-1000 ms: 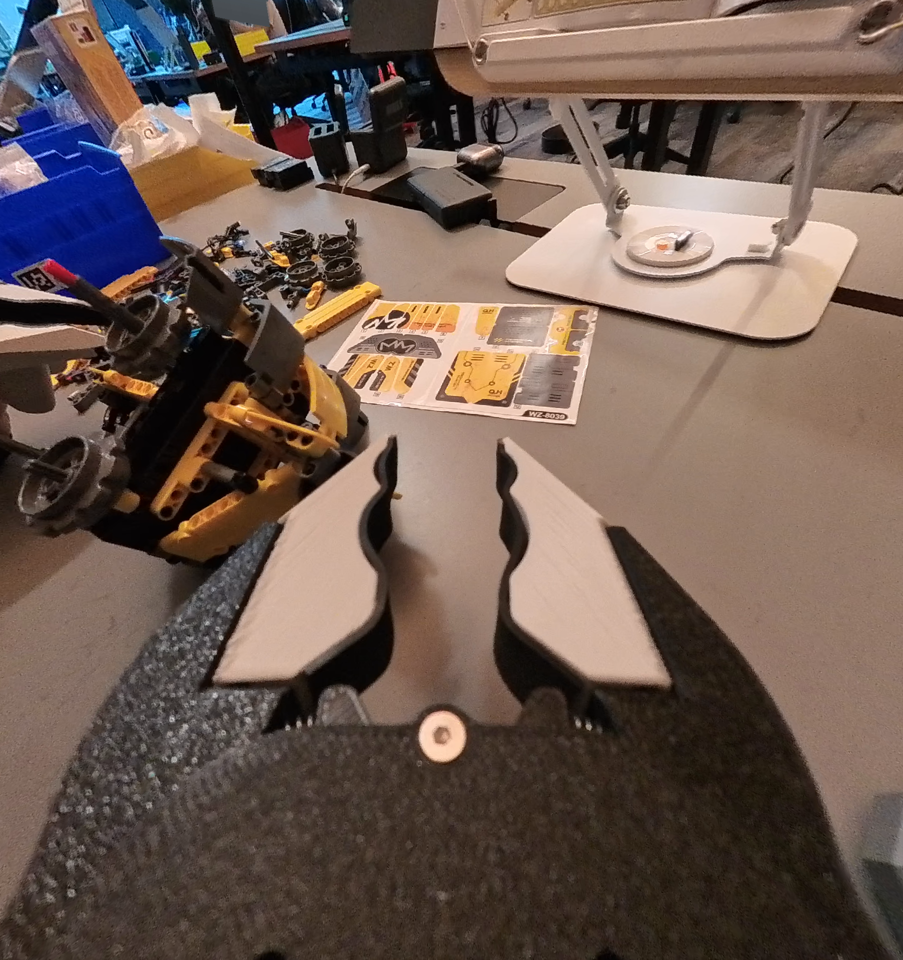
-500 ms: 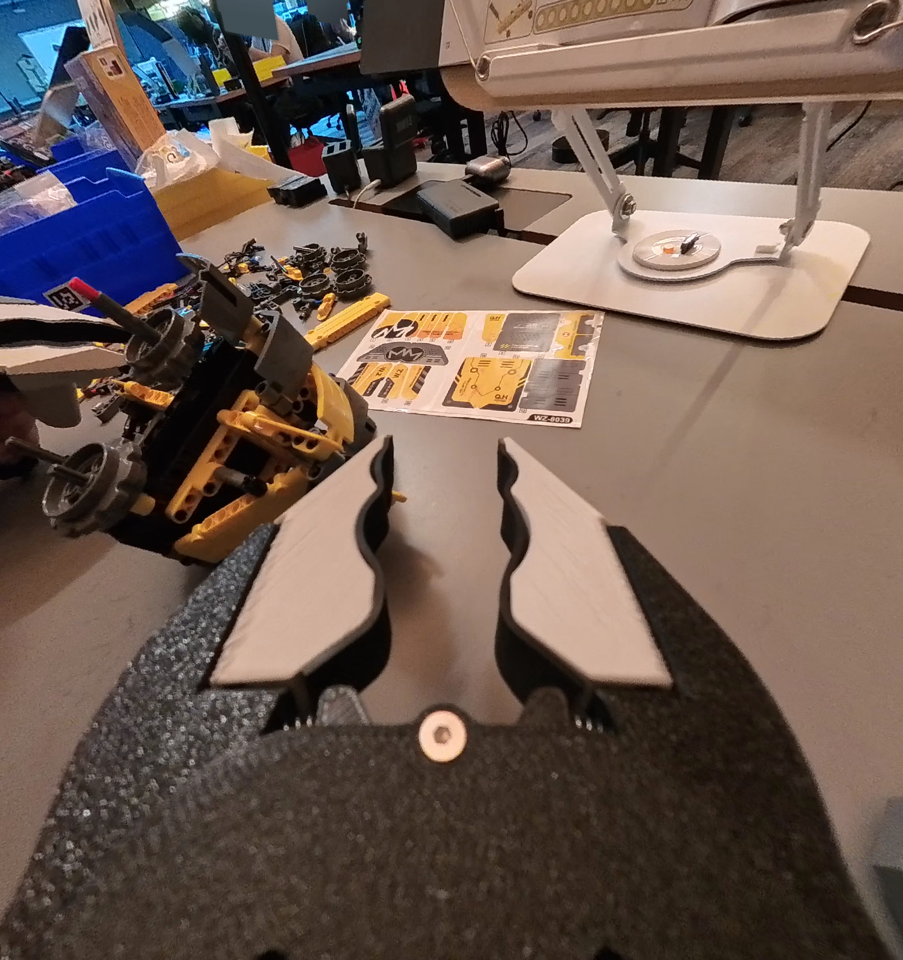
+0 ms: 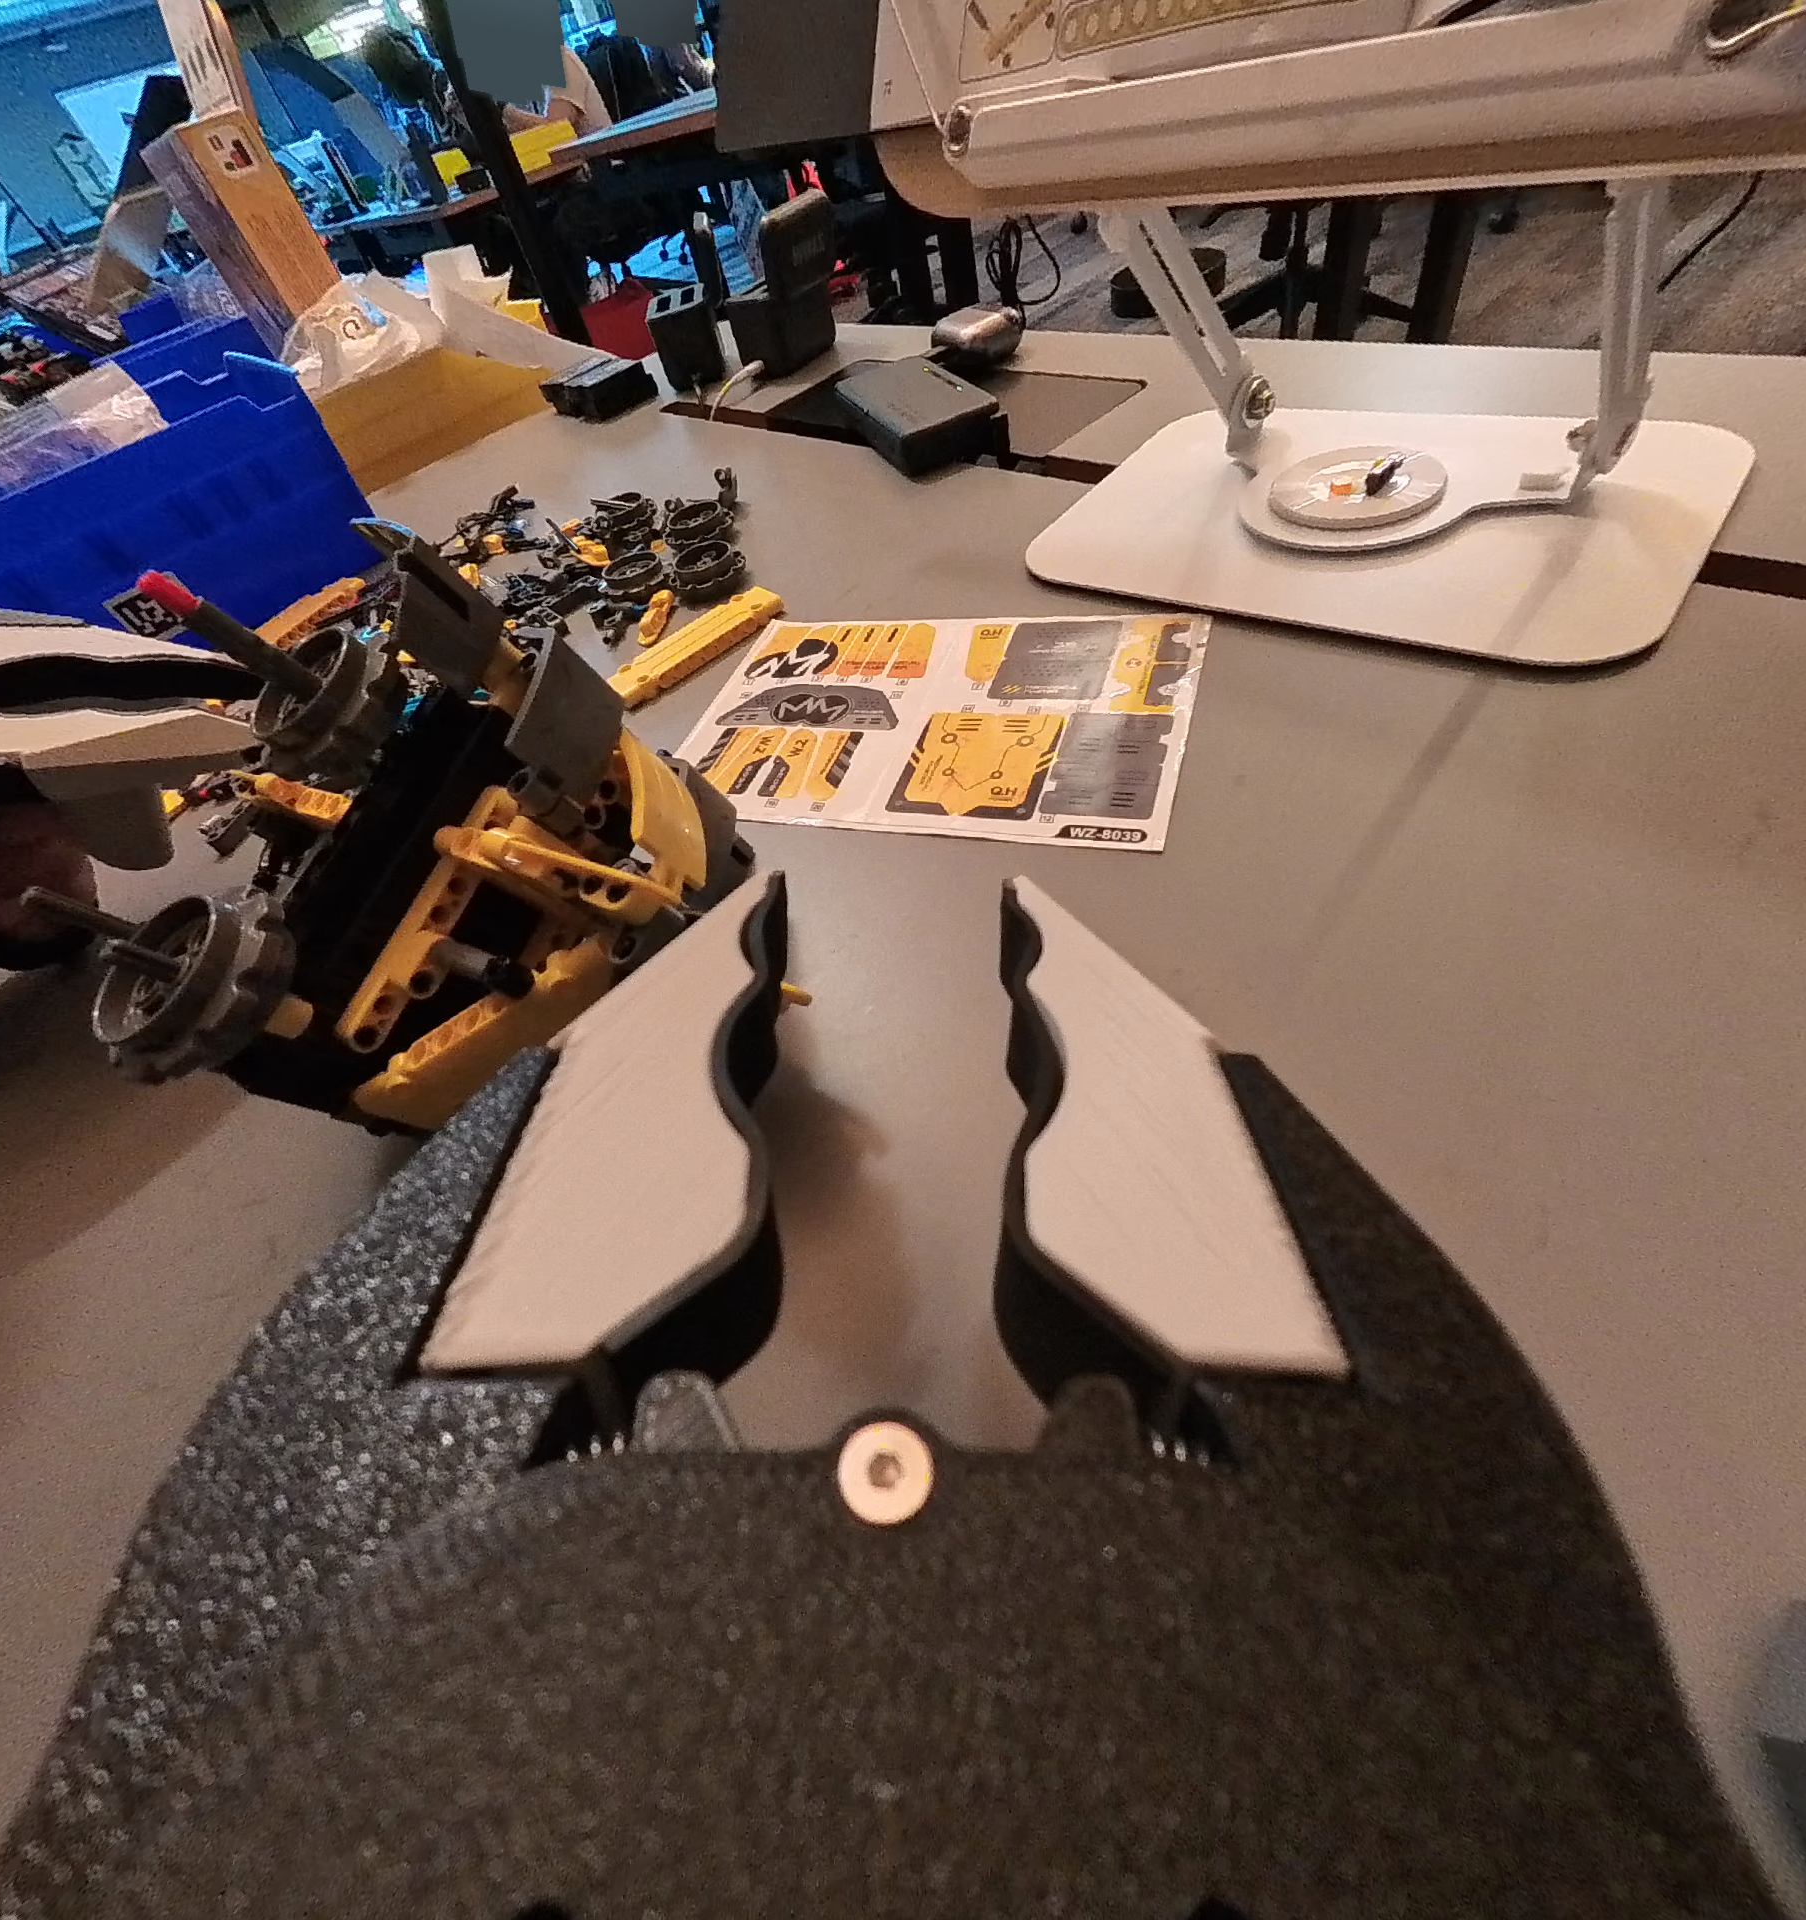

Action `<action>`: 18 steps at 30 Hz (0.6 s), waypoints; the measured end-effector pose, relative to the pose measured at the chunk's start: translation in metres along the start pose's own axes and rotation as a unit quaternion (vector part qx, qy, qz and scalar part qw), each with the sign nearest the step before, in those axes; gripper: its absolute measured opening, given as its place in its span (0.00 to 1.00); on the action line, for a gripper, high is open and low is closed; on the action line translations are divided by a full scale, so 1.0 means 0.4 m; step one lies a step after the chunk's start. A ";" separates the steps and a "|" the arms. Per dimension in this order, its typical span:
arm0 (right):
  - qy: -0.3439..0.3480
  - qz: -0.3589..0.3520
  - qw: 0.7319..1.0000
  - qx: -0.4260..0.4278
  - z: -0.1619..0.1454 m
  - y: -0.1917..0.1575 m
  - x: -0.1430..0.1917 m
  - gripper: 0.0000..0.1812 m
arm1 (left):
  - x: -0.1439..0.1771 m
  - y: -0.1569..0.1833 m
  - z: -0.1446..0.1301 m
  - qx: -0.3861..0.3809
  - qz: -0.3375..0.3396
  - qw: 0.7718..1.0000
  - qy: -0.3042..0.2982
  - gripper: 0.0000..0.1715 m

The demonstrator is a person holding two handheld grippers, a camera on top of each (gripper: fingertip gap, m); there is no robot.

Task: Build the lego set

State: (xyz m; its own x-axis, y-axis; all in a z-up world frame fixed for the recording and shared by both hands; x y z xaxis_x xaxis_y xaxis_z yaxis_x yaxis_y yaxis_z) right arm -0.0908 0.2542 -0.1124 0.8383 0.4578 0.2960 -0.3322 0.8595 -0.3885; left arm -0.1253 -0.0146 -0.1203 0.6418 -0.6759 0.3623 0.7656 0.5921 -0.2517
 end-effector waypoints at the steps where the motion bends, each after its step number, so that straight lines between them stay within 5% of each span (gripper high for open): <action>1: 0.000 0.000 1.000 0.000 0.000 0.000 0.000 0.22 | 0.000 0.000 0.000 0.000 0.000 1.000 0.000 0.15; 18: -0.003 0.010 1.000 0.010 -0.003 -0.011 0.000 0.22 | -0.015 0.010 -0.011 -0.022 0.003 0.999 -0.023 0.16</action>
Point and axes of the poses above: each gripper's, where its closed fingertips meet, x back along the fingers, z out of its top, y = z × x across the jaws, the point moved 2 cm from there along x, back along the fingers, and after that the axes turned 11 degrees about -x, right-handed, at the moved point
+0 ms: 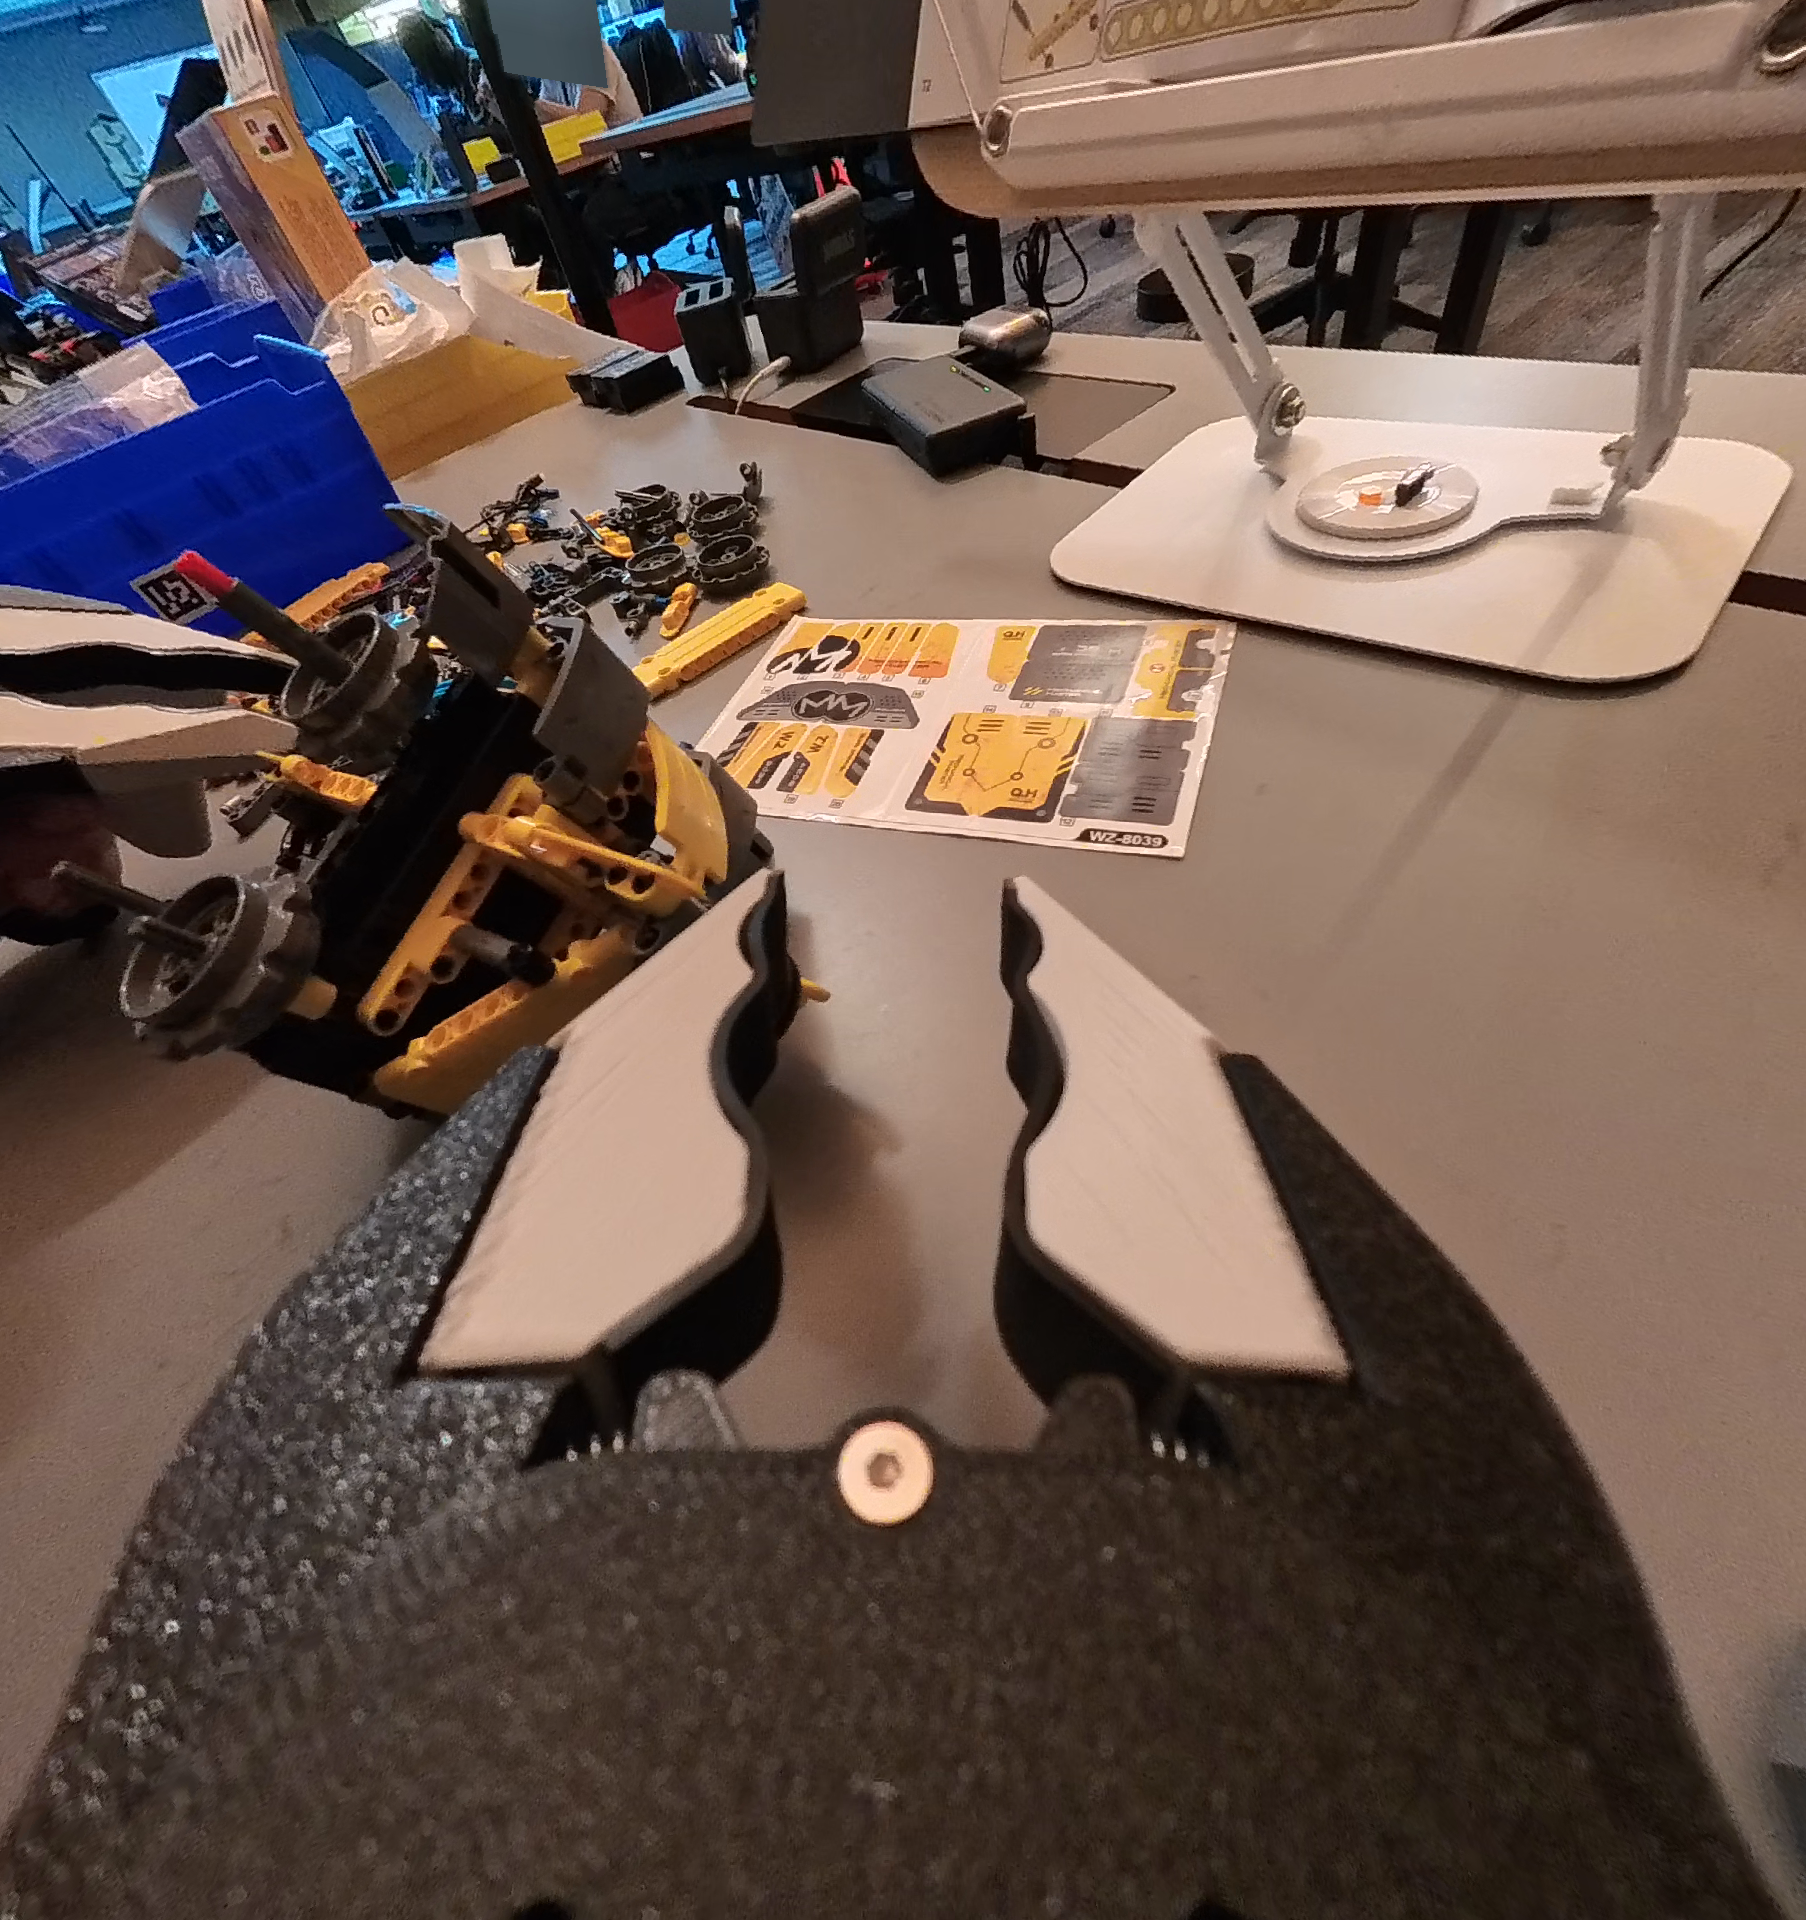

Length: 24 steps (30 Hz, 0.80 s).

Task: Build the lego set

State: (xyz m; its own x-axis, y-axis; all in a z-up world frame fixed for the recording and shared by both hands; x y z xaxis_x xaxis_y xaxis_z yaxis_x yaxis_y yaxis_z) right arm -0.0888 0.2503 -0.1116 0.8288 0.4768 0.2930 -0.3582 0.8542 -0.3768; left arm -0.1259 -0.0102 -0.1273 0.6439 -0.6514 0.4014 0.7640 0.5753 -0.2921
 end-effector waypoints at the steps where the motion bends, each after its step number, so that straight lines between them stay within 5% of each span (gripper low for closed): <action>1: 0.000 0.000 1.000 0.000 0.000 0.000 0.000 0.22 | -0.001 0.000 -0.001 0.000 0.000 1.000 -0.001 0.16; 24: 0.000 0.001 1.000 -0.012 0.001 0.005 0.000 0.23 | 0.007 -0.006 0.007 0.015 -0.006 1.000 0.017 0.17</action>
Point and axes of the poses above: each gripper's, where its closed fingertips meet, x back along the fingers, z out of its top, y = z × x across the jaws, the point moved 2 cm from there along x, back along the fingers, and after that the axes turned 11 degrees about -x, right-handed, at the moved point
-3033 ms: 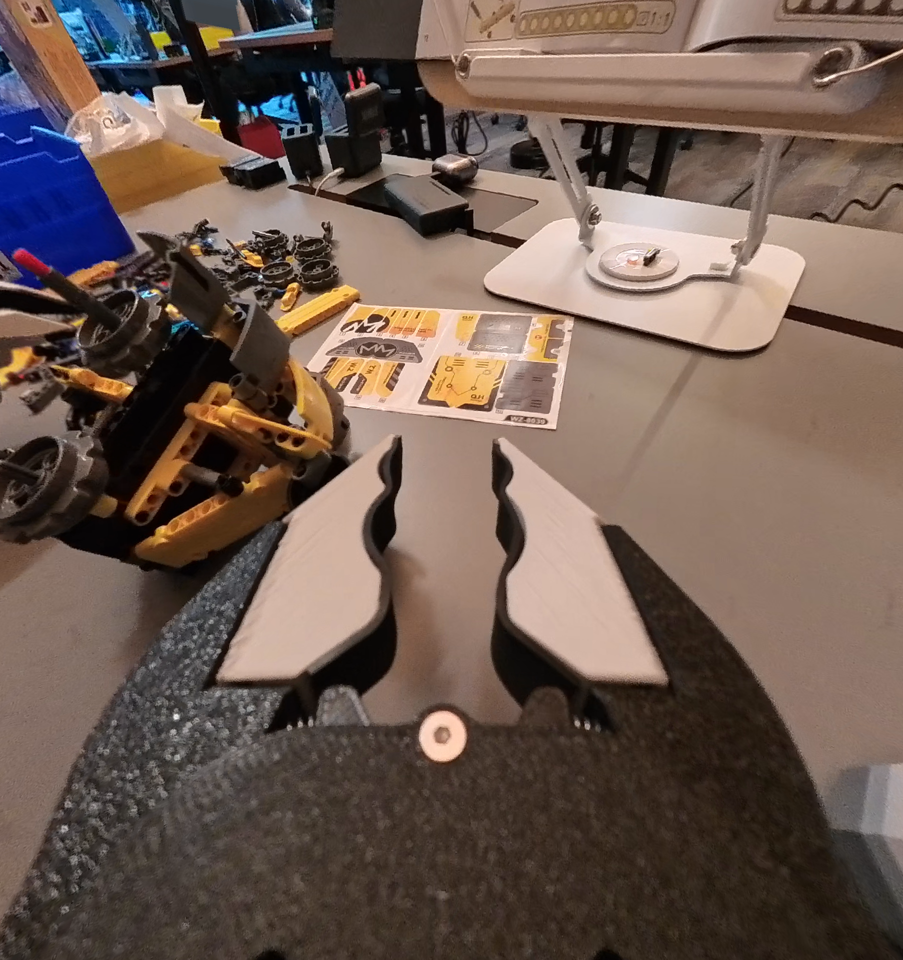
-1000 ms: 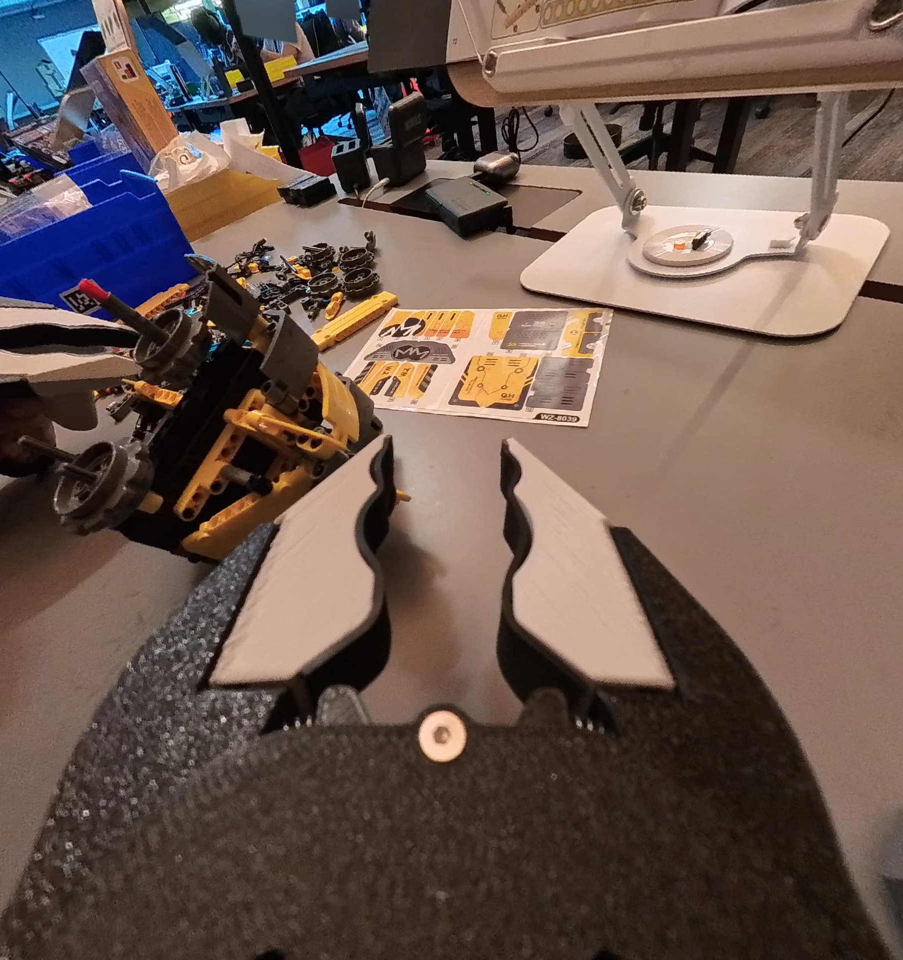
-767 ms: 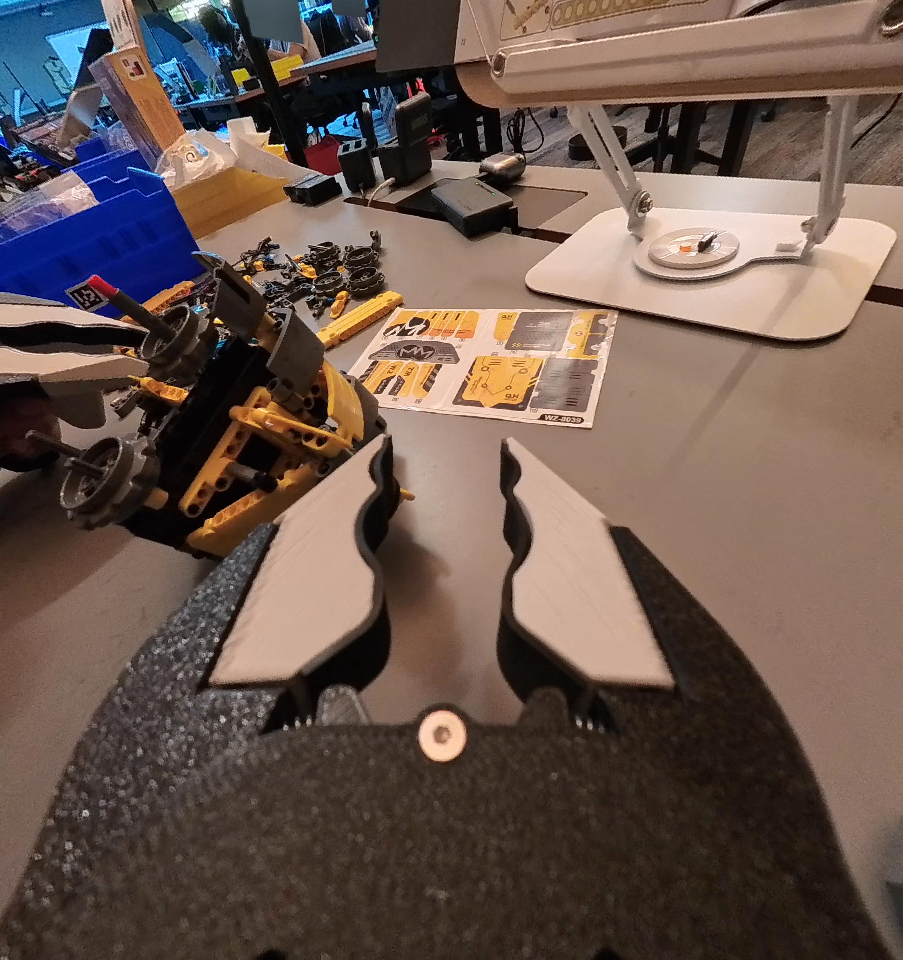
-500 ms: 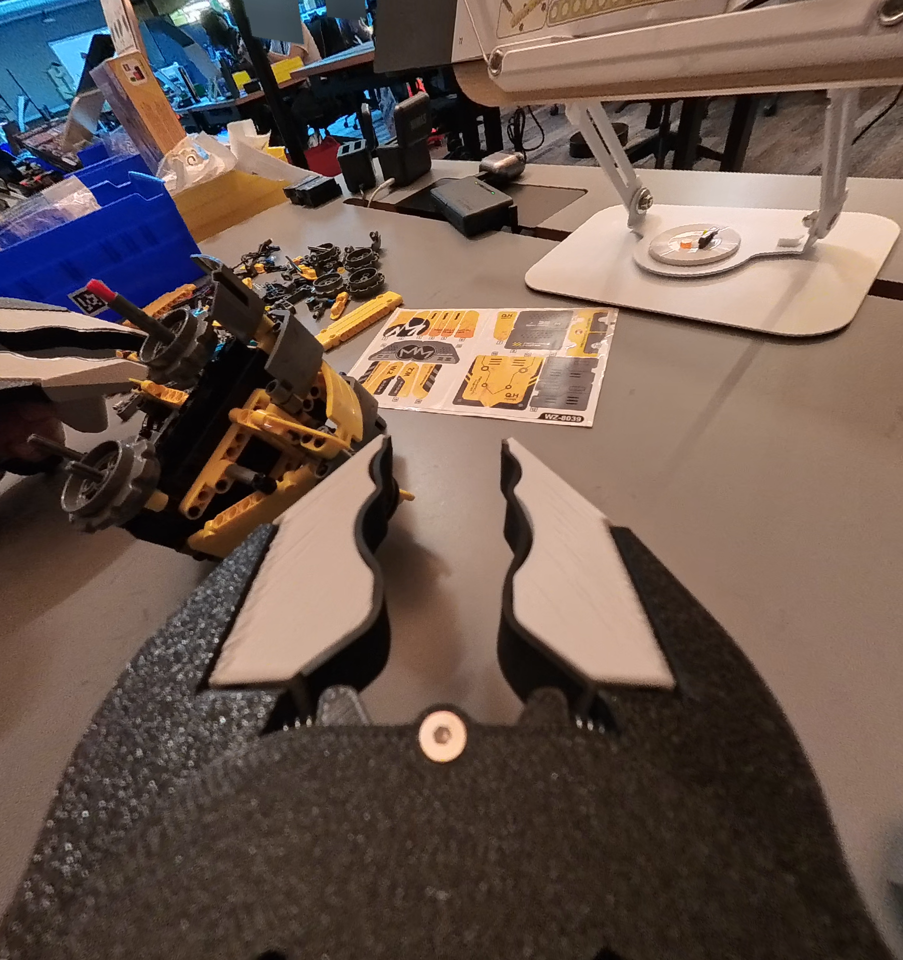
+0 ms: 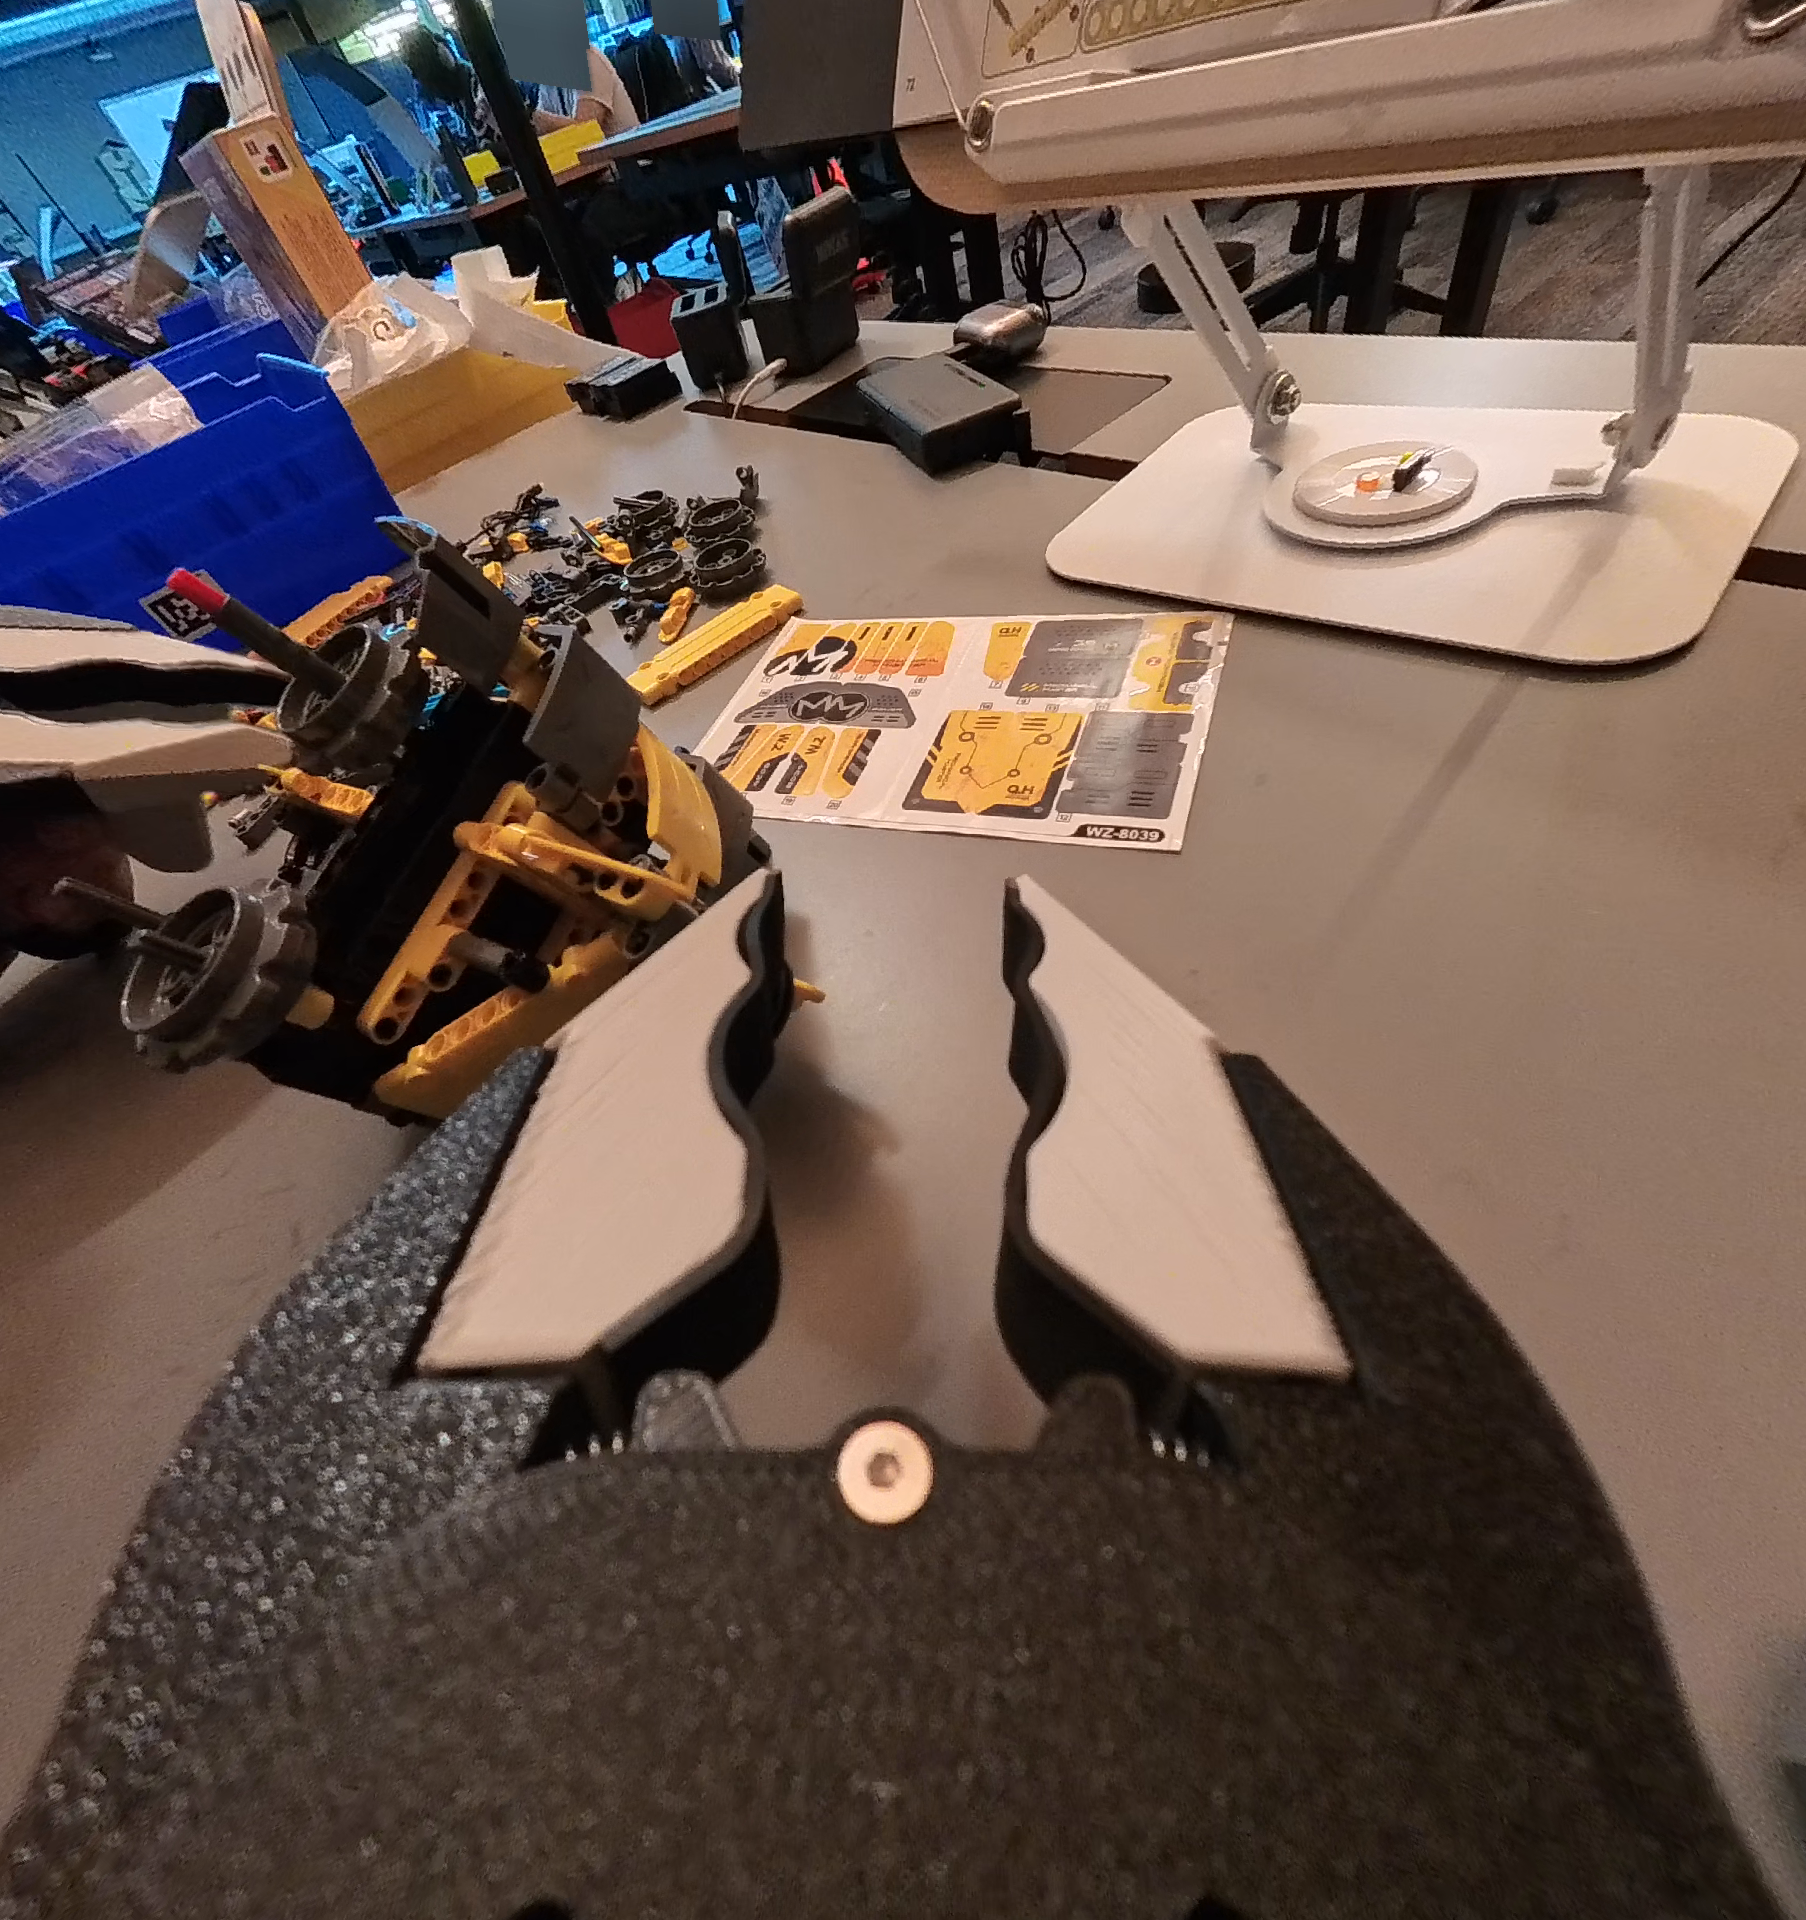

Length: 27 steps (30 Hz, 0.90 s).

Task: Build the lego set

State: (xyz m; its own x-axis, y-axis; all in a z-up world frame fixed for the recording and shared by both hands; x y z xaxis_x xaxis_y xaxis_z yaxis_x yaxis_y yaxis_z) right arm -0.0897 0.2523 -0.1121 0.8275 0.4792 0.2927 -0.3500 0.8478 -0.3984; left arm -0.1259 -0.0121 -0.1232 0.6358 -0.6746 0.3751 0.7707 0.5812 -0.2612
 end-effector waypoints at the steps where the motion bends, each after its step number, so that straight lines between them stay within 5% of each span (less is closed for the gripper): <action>1: 0.000 0.000 1.000 0.000 0.000 0.000 0.000 0.23 | 0.009 -0.007 0.005 0.009 0.004 1.000 0.013 0.18; 8: 0.004 0.005 1.000 -0.001 0.002 -0.002 0.003 0.22 | 0.183 -0.261 -0.083 0.076 0.145 0.986 -0.039 0.13; 11: 0.000 0.010 1.000 -0.001 0.000 -0.005 0.001 0.23 | 0.242 -0.358 -0.155 0.119 0.146 0.979 -0.075 0.07; 17: 0.000 0.010 1.000 0.003 -0.002 -0.009 0.003 0.23 | 0.220 -0.346 -0.265 0.160 -0.009 0.971 -0.180 0.09; 27: 0.000 0.011 1.000 0.000 -0.002 -0.008 0.003 0.23 | 0.173 -0.335 -0.298 0.125 -0.027 0.966 -0.224 0.05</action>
Point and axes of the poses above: each gripper's, where its closed fingertips meet, x back along the fingers, z out of its top, y = z × x across the jaws, the point moved 2 cm from there along x, back along the fingers, and after that the axes turned 11 degrees about -x, right-handed, at the moved point
